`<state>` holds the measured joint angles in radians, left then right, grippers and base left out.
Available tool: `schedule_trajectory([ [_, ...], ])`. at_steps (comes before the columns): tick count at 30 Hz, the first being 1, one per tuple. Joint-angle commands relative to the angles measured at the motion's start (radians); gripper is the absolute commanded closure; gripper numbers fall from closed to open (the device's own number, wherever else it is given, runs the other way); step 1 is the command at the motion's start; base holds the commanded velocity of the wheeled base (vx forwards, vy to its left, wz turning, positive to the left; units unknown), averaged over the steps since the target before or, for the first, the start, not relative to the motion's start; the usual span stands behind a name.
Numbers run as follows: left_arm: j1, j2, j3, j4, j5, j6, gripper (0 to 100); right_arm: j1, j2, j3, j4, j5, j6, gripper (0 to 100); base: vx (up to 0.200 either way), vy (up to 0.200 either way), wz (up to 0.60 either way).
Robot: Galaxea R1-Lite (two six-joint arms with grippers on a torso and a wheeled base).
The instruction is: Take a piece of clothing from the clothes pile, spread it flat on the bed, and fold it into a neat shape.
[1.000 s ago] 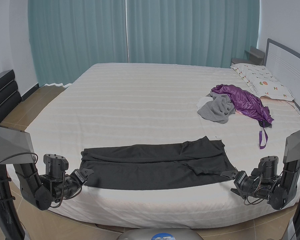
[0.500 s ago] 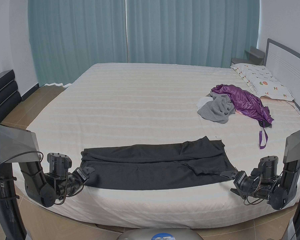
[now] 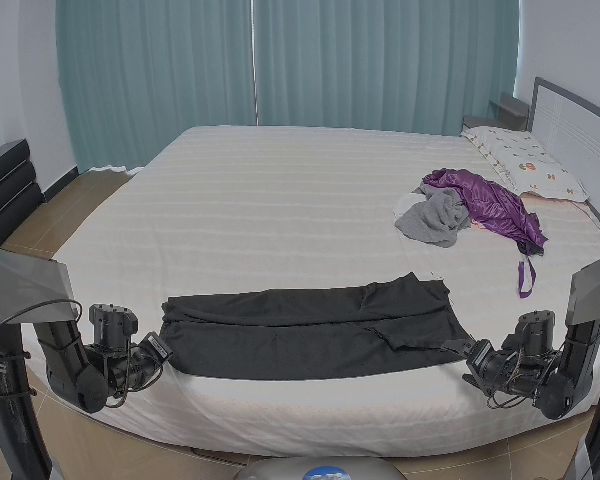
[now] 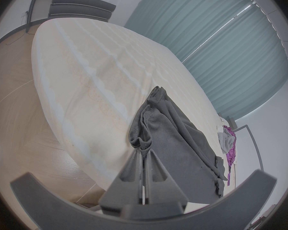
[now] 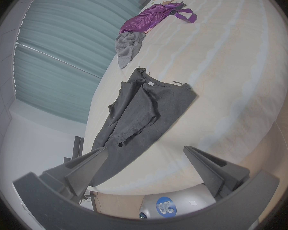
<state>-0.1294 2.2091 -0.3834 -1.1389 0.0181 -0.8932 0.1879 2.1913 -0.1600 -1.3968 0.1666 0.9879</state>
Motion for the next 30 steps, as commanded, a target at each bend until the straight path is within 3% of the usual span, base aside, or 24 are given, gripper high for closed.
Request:
schedule_trajectory([
  [1,0.002,-0.016,0.003,-0.002,-0.001,-0.003,100,0.007,0.022,-0.019,0.001,-0.009,0.002,0,0.0,0.0,0.0],
  [11,0.002,-0.032,0.001,-0.002,-0.001,-0.007,100,0.01,0.122,-0.136,0.024,-0.085,0.003,0,0.0,0.0,0.0],
  [20,0.002,-0.035,0.001,-0.002,-0.001,-0.007,100,0.016,0.125,-0.282,0.168,-0.124,0.003,0,0.0,0.0,0.0],
  [21,0.002,-0.035,0.001,-0.002,-0.001,-0.007,100,0.016,0.125,-0.288,0.171,-0.124,0.005,100,0.0,0.0,0.0],
  [30,0.004,-0.037,0.001,-0.002,-0.001,-0.006,100,0.016,0.108,-0.28,0.168,-0.145,0.005,100,0.0,0.0,0.0],
])
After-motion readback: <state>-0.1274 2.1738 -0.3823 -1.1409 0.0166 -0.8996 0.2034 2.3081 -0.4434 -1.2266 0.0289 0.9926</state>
